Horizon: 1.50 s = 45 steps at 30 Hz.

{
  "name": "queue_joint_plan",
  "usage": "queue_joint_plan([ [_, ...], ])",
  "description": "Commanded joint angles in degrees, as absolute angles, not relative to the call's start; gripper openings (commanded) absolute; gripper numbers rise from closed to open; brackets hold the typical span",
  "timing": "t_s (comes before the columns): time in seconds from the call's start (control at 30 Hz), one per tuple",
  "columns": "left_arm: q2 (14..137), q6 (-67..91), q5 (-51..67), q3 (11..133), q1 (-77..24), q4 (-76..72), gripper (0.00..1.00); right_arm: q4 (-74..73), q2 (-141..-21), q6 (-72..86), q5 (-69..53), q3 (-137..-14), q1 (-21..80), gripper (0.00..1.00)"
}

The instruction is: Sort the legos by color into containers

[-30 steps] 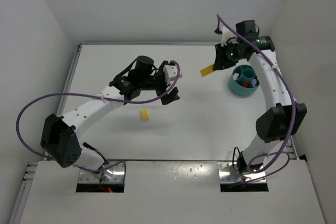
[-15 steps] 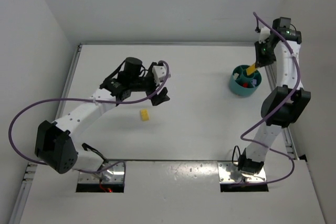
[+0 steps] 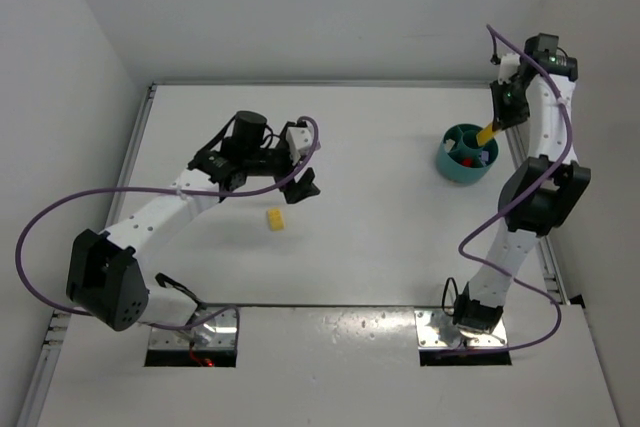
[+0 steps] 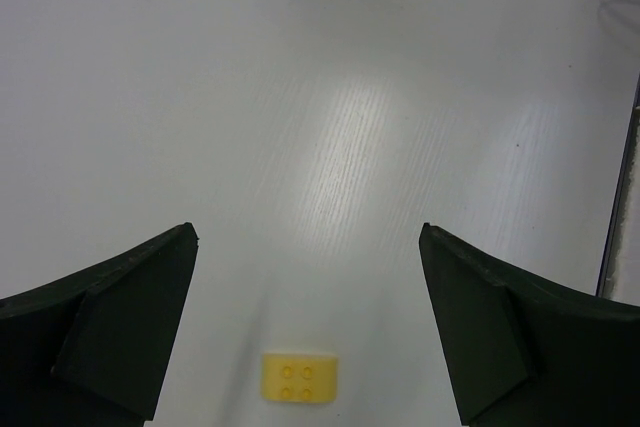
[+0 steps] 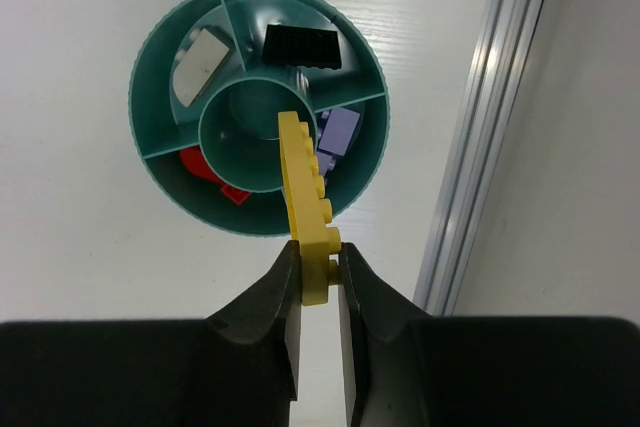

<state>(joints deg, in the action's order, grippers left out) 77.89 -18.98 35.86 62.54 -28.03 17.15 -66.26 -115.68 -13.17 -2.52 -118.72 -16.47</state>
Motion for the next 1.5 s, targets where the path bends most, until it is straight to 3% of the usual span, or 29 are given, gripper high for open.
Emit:
queue_joint_plan([
  [0.0,77.52,-19.42,37.79,62.49,-27.33,15.82,0.99,-66.53,-116.02,-13.89,-2.72,-121.11,-16.61,0.02],
  [0.1,77.52,-19.42,37.79,61.96,-27.33,15.82,0.99,-66.53,-116.63,-13.89,-3.25,-121.11,-16.61,0.02],
  [0.2,77.52,-19.42,37.79,61.35,-26.81,15.82,0.99,-66.53,-117.16,-13.89,-3.77,-121.11,-16.09,0.08],
  [0.3,77.52,-18.72,37.27,60.82,-26.19,15.21,0.99,-66.53,-117.77,-13.89,-4.31,-121.11,-16.08,0.19],
  [0.33,77.52,-18.2,37.79,60.12,-25.41,14.51,0.99,-66.53,-117.77,-13.89,-4.31,-121.11,-16.08,0.29],
  [0.47,76.99,-16.97,37.79,59.41,-22.94,13.8,0.99,-66.53,-117.77,-13.36,-4.31,-121.11,-16.08,0.5],
  [0.53,76.99,-16.96,38.84,59.41,-21.28,13.8,0.99,-66.53,-117.77,-13.36,-6.23,-122.25,-16.08,0.53],
  [0.77,77.61,-17.66,36.31,56.95,-17.06,14.49,0.99,-67.06,-112.6,-13.36,-10.72,-122.87,-16.61,0.54],
  [0.93,78.13,-30.56,32.96,54.41,-16.53,23.27,0.99,-69.96,-108.2,-13.36,-19.93,-118.4,-16.61,0.54],
  [1.17,84.19,-43.06,31.11,53.09,-14.95,29.44,0.85,-72.42,-104.06,-12.22,-37.42,-107.59,-15.56,0.54],
  [1.47,93.68,-43.15,28.83,53.61,-15.46,26.89,0.87,-72.42,-104.06,-11.07,-38.5,-104.77,-15.03,0.54],
])
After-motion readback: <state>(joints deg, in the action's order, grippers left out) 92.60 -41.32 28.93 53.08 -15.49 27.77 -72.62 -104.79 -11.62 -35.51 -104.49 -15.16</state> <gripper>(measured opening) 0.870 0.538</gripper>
